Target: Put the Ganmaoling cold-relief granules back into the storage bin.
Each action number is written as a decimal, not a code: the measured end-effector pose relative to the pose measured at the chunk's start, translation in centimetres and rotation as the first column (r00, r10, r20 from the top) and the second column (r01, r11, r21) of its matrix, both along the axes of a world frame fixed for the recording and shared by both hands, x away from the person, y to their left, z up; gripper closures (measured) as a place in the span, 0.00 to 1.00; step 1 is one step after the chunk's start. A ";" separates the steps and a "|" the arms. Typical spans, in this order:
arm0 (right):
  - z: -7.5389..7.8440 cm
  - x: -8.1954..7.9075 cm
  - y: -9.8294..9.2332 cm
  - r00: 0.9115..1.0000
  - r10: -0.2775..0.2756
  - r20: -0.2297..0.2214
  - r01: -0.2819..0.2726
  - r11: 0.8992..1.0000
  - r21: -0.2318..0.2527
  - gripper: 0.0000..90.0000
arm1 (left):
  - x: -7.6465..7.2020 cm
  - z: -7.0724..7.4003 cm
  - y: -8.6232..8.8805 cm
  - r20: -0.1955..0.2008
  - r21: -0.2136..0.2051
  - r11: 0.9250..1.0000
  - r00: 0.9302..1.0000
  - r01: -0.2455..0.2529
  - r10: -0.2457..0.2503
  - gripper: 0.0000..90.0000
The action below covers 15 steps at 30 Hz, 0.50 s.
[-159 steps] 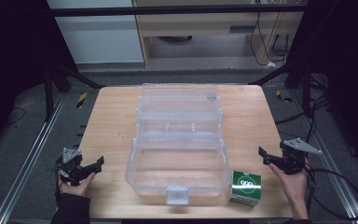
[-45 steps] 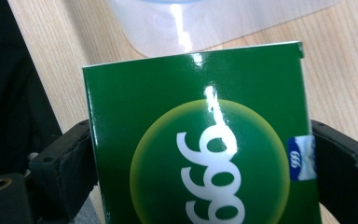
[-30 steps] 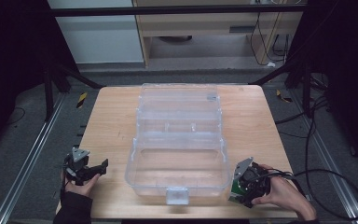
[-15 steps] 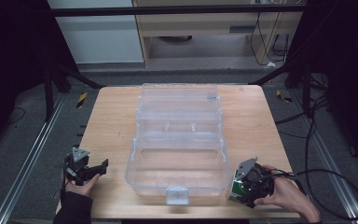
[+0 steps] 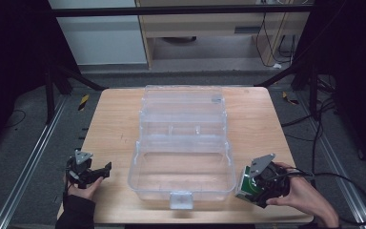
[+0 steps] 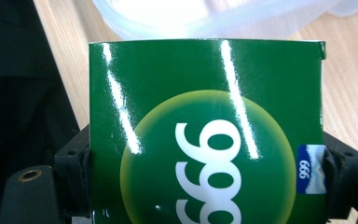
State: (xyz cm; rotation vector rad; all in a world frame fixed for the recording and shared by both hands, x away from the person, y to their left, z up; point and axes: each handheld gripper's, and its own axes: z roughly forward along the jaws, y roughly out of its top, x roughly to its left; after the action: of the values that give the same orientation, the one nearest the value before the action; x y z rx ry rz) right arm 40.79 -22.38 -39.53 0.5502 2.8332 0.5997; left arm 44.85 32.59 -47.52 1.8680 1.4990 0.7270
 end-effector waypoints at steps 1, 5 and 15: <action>0.2 0.0 0.0 1.000 -0.004 0.003 0.004 1.000 0.002 0.18 | 0.0 0.0 0.0 0.001 -0.001 1.000 1.000 0.001 -0.001 0.16; 1.5 -0.2 0.0 1.000 -0.005 0.025 0.004 1.000 0.017 0.18 | 0.0 0.0 0.0 0.001 -0.002 1.000 1.000 0.003 -0.003 0.16; 4.5 -0.7 -0.2 0.998 0.021 0.067 -0.023 0.999 0.033 0.18 | -0.1 0.0 0.1 0.000 0.001 1.000 1.000 0.002 -0.002 0.16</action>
State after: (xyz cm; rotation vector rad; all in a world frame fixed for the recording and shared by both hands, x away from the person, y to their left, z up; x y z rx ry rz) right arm 40.06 -22.54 -35.07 0.4959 2.7744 0.6585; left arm 44.75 32.72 -47.52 1.8695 1.4965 0.7271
